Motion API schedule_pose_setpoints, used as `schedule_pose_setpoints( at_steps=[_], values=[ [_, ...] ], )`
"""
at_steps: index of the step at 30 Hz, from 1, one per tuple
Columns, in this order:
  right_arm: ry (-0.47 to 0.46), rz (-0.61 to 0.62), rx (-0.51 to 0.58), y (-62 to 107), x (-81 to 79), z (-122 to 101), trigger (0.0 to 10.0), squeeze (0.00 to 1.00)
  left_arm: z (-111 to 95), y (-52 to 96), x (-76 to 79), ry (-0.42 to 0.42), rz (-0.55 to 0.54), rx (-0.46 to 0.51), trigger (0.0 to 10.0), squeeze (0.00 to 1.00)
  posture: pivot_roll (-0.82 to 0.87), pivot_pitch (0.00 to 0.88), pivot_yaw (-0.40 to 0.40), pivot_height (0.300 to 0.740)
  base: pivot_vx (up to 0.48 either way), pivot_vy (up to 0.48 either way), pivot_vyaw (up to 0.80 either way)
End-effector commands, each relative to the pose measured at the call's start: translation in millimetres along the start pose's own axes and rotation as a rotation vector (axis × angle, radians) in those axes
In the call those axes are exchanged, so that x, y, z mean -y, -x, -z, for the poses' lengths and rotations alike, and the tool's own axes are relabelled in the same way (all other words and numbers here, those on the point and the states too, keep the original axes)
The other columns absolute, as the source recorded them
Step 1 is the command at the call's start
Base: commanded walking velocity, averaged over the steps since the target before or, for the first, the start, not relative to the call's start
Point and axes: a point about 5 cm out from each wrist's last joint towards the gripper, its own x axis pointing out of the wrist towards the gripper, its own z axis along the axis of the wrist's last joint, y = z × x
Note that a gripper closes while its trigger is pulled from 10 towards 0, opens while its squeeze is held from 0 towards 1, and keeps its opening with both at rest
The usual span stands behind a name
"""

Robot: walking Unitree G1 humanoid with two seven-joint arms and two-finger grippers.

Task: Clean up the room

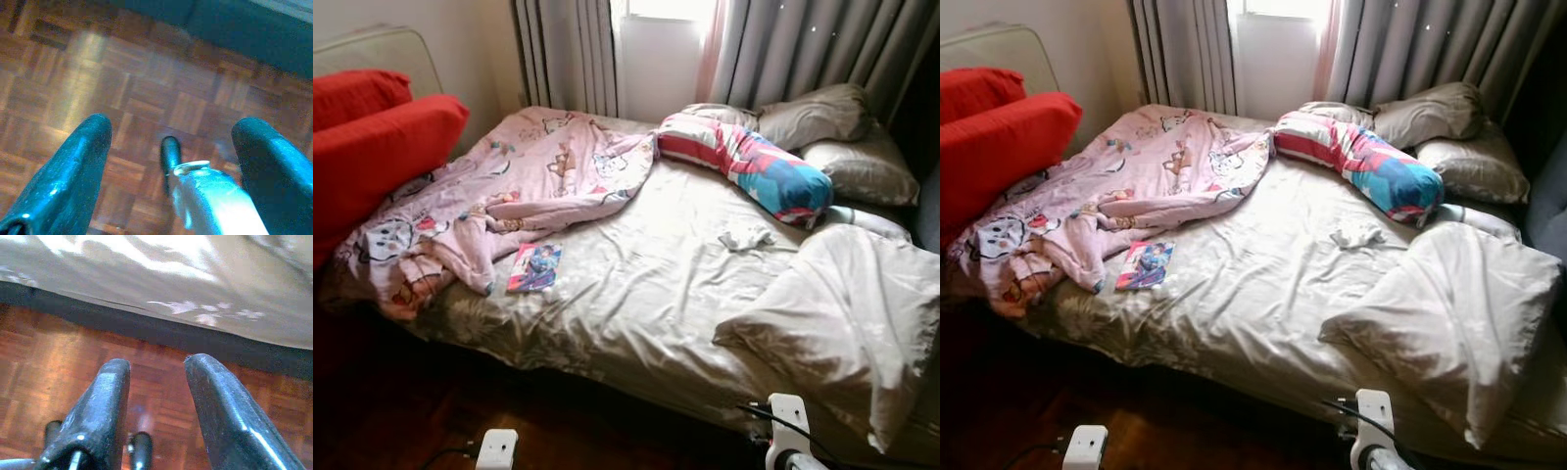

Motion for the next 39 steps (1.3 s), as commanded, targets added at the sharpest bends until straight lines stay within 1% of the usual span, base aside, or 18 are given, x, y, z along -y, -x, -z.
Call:
schedule_pose_setpoints(
  at_steps=[1, 21, 39],
  values=[
    [-0.009, 0.001, -0.007, 0.2, -0.1, 2.3, 10.0, 0.0, 4.4, 1.0, -3.1, 0.009, -0.012, -0.023, 10.0, 0.0, -0.01, 0.083, -0.014, 0.74, 0.0, 0.48, 0.0],
    [-0.01, -0.002, -0.006, 0.2, -0.4, 2.7, 10.0, 0.0, 4.7, 1.2, -3.4, 0.01, -0.01, -0.023, 10.0, 0.0, -0.01, 0.084, -0.012, 0.74, 0.0, 0.48, 0.0],
    [-0.009, -0.006, -0.009, 0.9, 0.0, 6.2, 10.0, 0.0, 7.5, 1.8, -3.0, 0.0, -0.006, -0.028, 10.0, 0.0, -0.01, 0.058, -0.009, 0.74, 0.0, 0.467, 0.0]
  ],
)
